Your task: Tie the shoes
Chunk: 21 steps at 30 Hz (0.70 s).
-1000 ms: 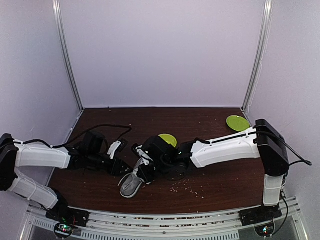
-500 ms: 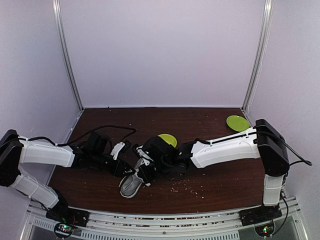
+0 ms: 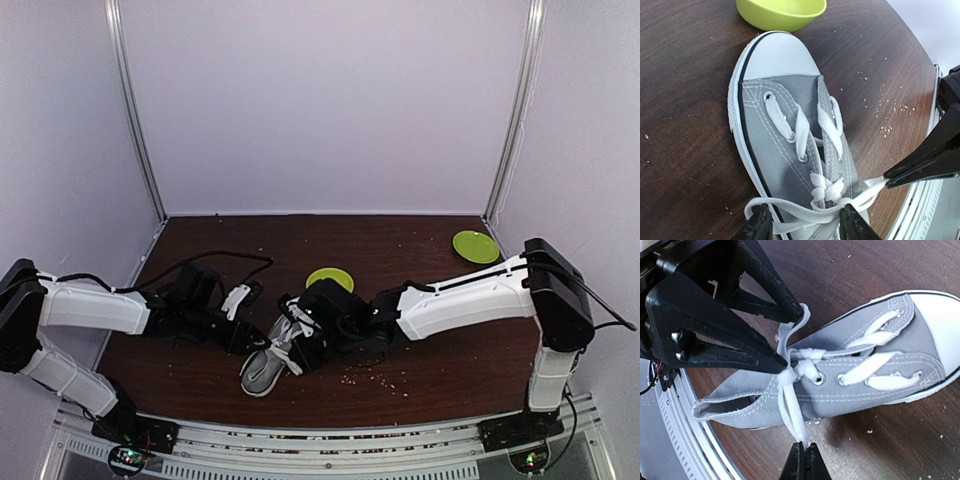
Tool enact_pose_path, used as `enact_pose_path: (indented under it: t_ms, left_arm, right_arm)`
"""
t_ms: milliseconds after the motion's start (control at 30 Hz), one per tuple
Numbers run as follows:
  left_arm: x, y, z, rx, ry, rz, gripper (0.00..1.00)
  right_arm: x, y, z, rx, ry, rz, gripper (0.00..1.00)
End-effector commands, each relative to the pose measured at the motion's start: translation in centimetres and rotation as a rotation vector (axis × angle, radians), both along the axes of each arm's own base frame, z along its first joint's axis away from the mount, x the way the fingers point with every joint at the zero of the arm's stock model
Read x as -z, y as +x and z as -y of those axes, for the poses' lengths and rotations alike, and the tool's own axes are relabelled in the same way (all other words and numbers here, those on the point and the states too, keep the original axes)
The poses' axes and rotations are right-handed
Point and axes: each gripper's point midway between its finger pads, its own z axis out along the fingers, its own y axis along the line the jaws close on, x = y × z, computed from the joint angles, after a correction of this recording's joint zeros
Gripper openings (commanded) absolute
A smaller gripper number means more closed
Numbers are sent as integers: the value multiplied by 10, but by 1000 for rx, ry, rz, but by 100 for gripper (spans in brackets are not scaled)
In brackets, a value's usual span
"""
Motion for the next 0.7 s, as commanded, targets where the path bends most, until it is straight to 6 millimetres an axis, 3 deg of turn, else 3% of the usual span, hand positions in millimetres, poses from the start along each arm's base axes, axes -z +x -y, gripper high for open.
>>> enact_pose_path:
  t_ms: [0,267,500,600,667]
  left_arm:
    - [-5,7,3,-10,0,29,48]
    - [-6,9,3,-19,-3,35,48]
    - [-19,12,7,-41,-57,45,49]
    - [-47,20,11,-73,-145,80,57]
    - [-67,27,9,-103,-182,112,65]
  right_arm:
    - [-7,1,13,36,1,1,0]
    - [1,-6,29,41,-26,-11,0]
    - [-9,-4,25,45,8,4,1]
    - [-18,-1,27,59,21,25,19]
    - [-26,3,32,69,22,51,39]
